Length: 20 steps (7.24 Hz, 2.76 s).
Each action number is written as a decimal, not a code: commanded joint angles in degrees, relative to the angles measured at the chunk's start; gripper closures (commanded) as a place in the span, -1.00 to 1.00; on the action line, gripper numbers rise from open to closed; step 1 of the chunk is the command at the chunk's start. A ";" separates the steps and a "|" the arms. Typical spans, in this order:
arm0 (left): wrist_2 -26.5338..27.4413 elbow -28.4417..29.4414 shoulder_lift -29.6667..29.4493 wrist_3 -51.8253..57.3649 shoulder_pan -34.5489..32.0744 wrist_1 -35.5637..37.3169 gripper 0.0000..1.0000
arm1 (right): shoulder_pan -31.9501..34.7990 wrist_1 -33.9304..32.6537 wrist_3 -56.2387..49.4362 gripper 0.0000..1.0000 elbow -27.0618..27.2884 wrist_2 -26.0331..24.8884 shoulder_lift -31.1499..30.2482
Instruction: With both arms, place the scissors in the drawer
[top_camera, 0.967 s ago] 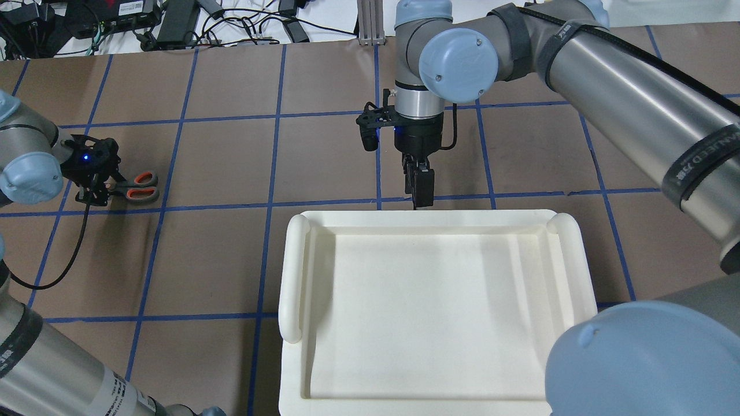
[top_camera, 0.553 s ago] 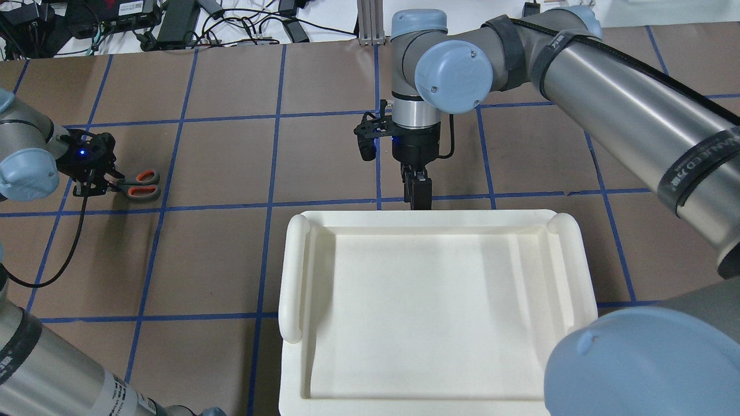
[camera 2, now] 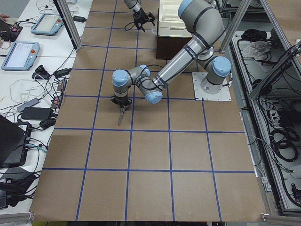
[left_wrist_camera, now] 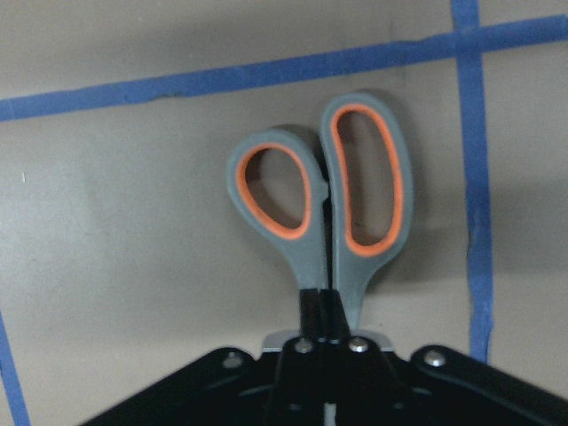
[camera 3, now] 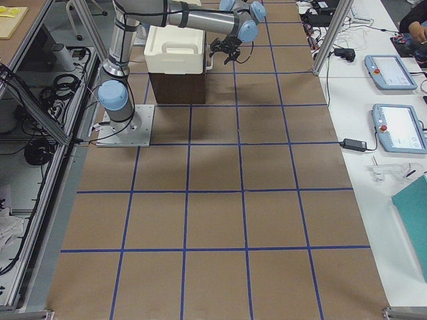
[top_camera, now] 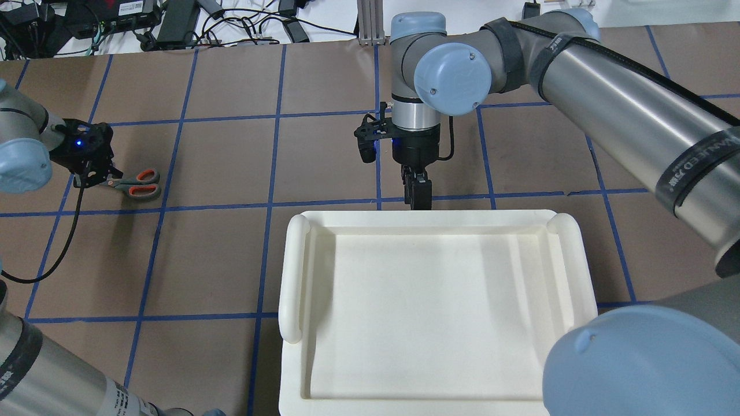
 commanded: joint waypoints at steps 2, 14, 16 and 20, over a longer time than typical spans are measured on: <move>0.18 0.08 -1.57 -0.21 0.30 0.22 -0.31 | 0.04 0.08 -0.08 -0.99 0.11 0.41 0.22; 2.03 1.58 -4.47 -3.46 0.30 0.49 0.56 | -0.49 -1.86 -0.17 -0.61 -1.73 -0.03 1.27; 2.11 1.58 -4.47 -3.29 0.30 0.57 0.98 | -0.66 -2.47 -0.26 -0.61 -2.44 -0.12 1.71; 1.85 2.80 -1.23 -3.20 -0.75 -0.39 1.00 | -0.66 -4.49 -0.43 -0.61 -4.37 0.06 3.74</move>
